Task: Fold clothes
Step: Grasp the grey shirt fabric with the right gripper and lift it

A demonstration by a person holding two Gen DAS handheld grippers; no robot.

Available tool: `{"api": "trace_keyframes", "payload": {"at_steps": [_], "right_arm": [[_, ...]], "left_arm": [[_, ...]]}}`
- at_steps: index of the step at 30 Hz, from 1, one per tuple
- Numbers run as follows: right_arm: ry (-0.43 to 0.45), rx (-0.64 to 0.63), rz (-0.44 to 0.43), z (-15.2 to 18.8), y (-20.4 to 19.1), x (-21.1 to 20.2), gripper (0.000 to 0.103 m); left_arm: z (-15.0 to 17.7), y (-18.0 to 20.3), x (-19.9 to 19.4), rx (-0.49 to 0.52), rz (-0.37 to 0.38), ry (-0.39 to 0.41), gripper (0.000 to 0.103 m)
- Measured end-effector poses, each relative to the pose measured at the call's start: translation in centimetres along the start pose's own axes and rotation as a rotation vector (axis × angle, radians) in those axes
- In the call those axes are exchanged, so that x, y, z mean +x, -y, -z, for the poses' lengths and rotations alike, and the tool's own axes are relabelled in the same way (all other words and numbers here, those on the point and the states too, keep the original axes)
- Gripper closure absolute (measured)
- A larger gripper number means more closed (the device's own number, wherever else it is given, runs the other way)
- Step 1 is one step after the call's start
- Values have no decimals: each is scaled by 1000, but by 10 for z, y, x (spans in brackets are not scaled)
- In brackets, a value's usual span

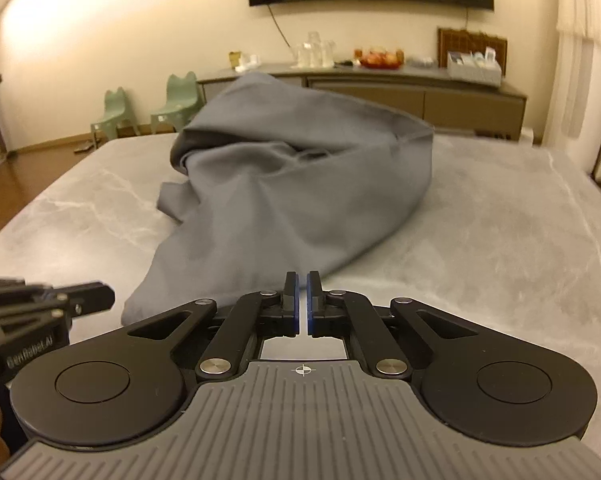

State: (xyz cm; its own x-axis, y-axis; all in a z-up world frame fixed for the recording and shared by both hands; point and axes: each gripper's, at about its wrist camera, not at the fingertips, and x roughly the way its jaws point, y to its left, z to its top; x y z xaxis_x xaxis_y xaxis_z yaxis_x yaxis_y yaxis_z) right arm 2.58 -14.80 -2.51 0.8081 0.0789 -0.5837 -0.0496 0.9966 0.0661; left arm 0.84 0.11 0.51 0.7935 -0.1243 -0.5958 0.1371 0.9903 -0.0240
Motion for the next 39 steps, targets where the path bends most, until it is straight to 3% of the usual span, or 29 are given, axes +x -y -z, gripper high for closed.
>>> {"api": "trace_keyframes", "payload": {"at_steps": [1, 2, 3, 4, 11, 13, 14, 15, 16, 17, 18, 19, 21, 22, 25, 29, 31, 33, 35, 36, 38, 39], "right_arm": [[0, 18, 1, -2, 3, 5, 72], [6, 39, 5, -5, 6, 10, 55], [17, 60, 11, -8, 10, 16, 24], [27, 81, 17, -11, 14, 21, 9], [10, 190, 30, -51, 33, 78, 4], [-3, 216, 40, -63, 36, 101, 3], [-11, 227, 48, -69, 37, 113, 3], [-24, 236, 62, -75, 37, 126, 3], [-44, 244, 70, -79, 37, 140, 3], [-66, 251, 75, -82, 35, 154, 4], [-94, 250, 63, -84, 34, 166, 16], [-124, 245, 42, -86, 33, 178, 51], [-161, 199, 12, -88, 29, 190, 96], [-144, 144, 30, -89, 26, 187, 100], [-61, -12, 103, -97, 28, 165, 102], [47, -95, 268, -113, 83, 105, 103], [56, -102, 402, -113, 123, 84, 103], [48, -51, 425, -106, 142, 83, 102], [35, 12, 426, -97, 157, 86, 101], [29, 44, 426, -92, 165, 87, 98], [26, 81, 417, -82, 171, 91, 77], [35, 74, 402, -78, 165, 95, 52]], "left_arm": [[-3, -3, 3, -5, -4, 8, 72], [-7, -6, 7, -9, -7, 16, 34], [-10, -9, 10, -14, -11, 25, 6], [-14, -12, 13, -19, -15, 33, 0], [-26, -21, 83, 32, -6, 2, 4], [-20, -18, 98, 43, 63, -25, 33], [-16, -15, 102, 49, 99, -42, 72], [-10, -12, 104, 54, 138, -63, 101], [-4, -7, 106, 57, 179, -84, 103], [2, -2, 104, 69, 220, -88, 103], [8, 4, 97, 92, 266, -73, 103], [12, 9, 89, 112, 310, -61, 103], [12, 11, 75, 126, 353, -36, 103], [10, 8, 69, 126, 351, -12, 103], [-7, -23, 55, 41, 341, 46, 97], [-31, -78, 53, -120, 241, 74, 70], [-44, -100, 66, -186, 174, 44, 57], [-57, -112, 88, -258, 149, -9, 36], [-70, -111, 120, -292, 136, -59, 31], [-76, -103, 136, -274, 122, -86, 28], [-86, -82, 162, -205, 117, -120, 14], [-88, -73, 171, -177, 109, -137, 7]]}}
